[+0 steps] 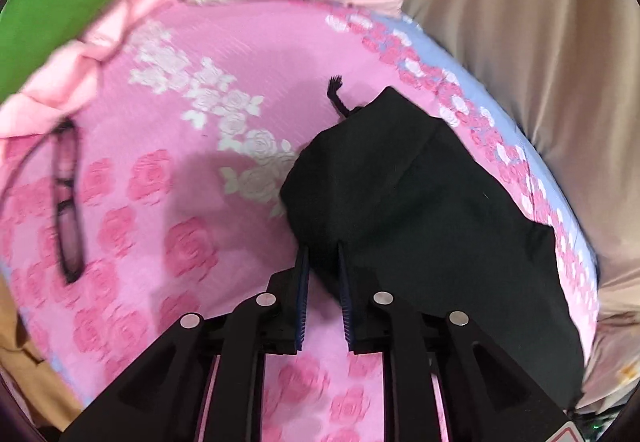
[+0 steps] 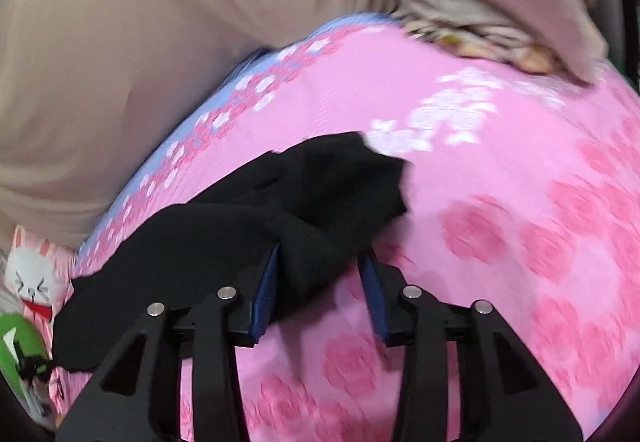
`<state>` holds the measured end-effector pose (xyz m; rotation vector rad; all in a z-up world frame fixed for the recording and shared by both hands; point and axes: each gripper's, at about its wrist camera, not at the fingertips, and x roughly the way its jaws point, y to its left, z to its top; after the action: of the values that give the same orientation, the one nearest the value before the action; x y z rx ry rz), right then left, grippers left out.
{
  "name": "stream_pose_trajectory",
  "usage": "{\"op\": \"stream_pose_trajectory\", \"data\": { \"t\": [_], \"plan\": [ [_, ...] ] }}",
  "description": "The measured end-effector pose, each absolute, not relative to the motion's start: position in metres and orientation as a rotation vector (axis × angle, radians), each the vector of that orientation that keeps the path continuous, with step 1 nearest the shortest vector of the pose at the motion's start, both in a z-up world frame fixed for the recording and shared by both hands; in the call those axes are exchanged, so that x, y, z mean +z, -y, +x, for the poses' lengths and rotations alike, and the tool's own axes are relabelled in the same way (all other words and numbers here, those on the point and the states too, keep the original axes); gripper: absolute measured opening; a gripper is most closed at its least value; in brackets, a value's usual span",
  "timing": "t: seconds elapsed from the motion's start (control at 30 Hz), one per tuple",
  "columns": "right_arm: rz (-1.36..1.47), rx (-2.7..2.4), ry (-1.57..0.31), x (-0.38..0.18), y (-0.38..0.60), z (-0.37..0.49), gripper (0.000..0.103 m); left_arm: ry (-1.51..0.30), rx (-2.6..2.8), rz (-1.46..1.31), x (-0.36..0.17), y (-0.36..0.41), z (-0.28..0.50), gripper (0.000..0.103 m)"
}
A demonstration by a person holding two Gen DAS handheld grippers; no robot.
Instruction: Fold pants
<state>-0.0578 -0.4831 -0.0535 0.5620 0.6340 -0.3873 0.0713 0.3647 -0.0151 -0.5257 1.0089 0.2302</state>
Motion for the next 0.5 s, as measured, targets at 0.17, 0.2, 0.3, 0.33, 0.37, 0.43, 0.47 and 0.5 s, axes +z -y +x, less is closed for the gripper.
{"op": "stream_pose_trajectory", "data": {
  "t": [0.17, 0.2, 0.3, 0.33, 0.37, 0.43, 0.47, 0.5],
  "plan": [
    [0.328, -0.257, -0.581, 0.002, 0.397, -0.035, 0.039, -0.864, 0.158, -0.37, 0.041, -0.31, 0.036, 0.015],
    [0.298, -0.163, -0.596, 0.009, 0.368, -0.016, 0.04, -0.837, 0.105, -0.349, 0.049, -0.29, 0.034, 0.025],
    [0.231, 0.113, -0.66, 0.007, 0.275, 0.048, 0.052, -0.823, -0.077, -0.319, 0.051, -0.235, 0.035, 0.057],
    [0.218, 0.167, -0.68, 0.003, 0.252, 0.064, 0.053, -0.831, -0.13, -0.298, 0.042, -0.212, 0.039, 0.057],
    [0.197, 0.225, -0.708, -0.003, 0.223, 0.083, 0.053, -0.844, -0.149, -0.284, 0.034, -0.2, 0.042, 0.057],
    [0.155, 0.326, -0.766, -0.019, 0.166, 0.125, 0.053, -0.904, -0.18, -0.251, 0.006, -0.174, 0.052, 0.057],
    [0.14, 0.348, -0.785, -0.026, 0.145, 0.138, 0.053, -0.947, -0.202, -0.262, -0.012, -0.167, 0.057, 0.046],
    [0.123, 0.369, -0.809, -0.033, 0.125, 0.153, 0.053, -0.986, -0.208, -0.269, -0.028, -0.163, 0.061, 0.028]
  ]
}}
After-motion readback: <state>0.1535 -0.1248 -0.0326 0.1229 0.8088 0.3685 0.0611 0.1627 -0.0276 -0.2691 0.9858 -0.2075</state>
